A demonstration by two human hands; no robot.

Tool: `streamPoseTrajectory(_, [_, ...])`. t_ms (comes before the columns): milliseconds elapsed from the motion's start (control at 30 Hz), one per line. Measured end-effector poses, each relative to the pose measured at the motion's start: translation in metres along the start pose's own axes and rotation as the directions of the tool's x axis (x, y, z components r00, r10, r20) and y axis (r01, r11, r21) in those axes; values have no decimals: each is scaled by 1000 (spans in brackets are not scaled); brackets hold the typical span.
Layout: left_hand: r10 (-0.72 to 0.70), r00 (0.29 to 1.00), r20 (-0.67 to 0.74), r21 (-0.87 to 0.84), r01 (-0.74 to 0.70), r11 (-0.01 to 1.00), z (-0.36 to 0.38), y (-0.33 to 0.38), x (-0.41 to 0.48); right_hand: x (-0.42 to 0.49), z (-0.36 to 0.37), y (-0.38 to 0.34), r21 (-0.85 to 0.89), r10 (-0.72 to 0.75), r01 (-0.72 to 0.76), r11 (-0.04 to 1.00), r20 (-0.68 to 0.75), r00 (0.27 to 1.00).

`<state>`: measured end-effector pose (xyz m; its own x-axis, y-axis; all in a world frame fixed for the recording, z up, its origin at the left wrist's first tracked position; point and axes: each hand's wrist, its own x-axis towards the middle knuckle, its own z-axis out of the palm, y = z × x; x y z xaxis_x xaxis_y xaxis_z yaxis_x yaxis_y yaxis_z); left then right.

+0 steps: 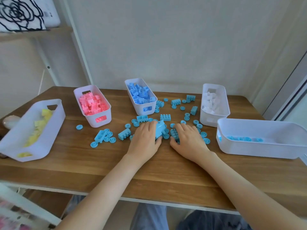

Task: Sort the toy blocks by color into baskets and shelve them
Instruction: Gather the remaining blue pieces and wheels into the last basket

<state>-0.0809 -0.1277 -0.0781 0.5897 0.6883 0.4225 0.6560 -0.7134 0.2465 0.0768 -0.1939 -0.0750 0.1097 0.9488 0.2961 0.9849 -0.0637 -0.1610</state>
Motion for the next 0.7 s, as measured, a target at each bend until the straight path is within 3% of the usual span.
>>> streamPoseTrajectory(100, [-20, 1000, 9, -41, 20, 999, -2, 2, 0, -2, -3, -3, 24, 24, -24, 999, -4, 1000])
streamPoseTrajectory(233, [-21, 999, 28, -74, 23, 997, -5, 5, 0, -3, -5, -7, -101, 32, -31, 994, 11, 999])
streamPoseTrajectory(367, [-40, 998, 44, -114, 45, 992, -10, 7, -1, -6, -10, -11, -109, 55, -57, 992, -20, 998])
streamPoseTrajectory(500, [-69, 998, 0, -156, 68, 985, -15, 13, -4, -11, -27, -10, 76, 216, -221, 972, 73, 974])
streamPoseTrajectory(633, [-49, 992, -117, -208, 24, 978, -23, 32, -3, -18, -40, -2, 280, 330, -322, 904, 21, 944])
streamPoseTrajectory(700, [-16, 990, -144, -235, -18, 972, -25, 44, 1, -19, -47, 7, 280, 333, -301, 912, -72, 940])
